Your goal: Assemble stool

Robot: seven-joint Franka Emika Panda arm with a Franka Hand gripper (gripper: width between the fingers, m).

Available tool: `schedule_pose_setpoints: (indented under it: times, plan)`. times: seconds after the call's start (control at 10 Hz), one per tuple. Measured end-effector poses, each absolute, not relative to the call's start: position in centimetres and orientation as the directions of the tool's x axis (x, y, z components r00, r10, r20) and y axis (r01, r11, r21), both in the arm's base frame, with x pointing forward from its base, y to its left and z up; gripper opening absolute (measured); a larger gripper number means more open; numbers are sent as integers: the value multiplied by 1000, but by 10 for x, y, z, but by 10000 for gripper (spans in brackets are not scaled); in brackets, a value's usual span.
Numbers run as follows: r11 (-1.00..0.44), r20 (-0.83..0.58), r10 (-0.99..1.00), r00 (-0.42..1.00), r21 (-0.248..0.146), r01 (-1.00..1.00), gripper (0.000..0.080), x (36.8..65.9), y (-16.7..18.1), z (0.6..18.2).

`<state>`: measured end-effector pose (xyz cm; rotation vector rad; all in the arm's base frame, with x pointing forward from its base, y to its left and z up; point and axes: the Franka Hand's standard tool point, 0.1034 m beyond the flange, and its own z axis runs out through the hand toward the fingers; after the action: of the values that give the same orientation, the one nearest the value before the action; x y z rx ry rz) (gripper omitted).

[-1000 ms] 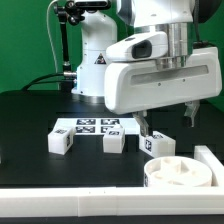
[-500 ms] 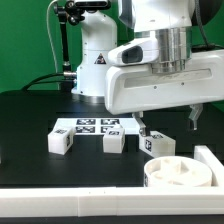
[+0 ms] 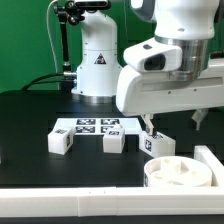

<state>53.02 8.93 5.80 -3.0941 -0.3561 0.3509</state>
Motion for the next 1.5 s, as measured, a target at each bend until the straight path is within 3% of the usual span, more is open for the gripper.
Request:
schedule_pose_setpoints:
  times: [0.4,0.7,1.3,1.5]
  plan:
    - [-975,-470,215,856,-50,217,649,526,92,56]
    - [-984,-625,133,769,8,176,649,505,88,40]
    - [-983,-886,102,452,-21,181,649,494,82,30]
    - [-983,-855,118,505,-27,184,649,510,85,26]
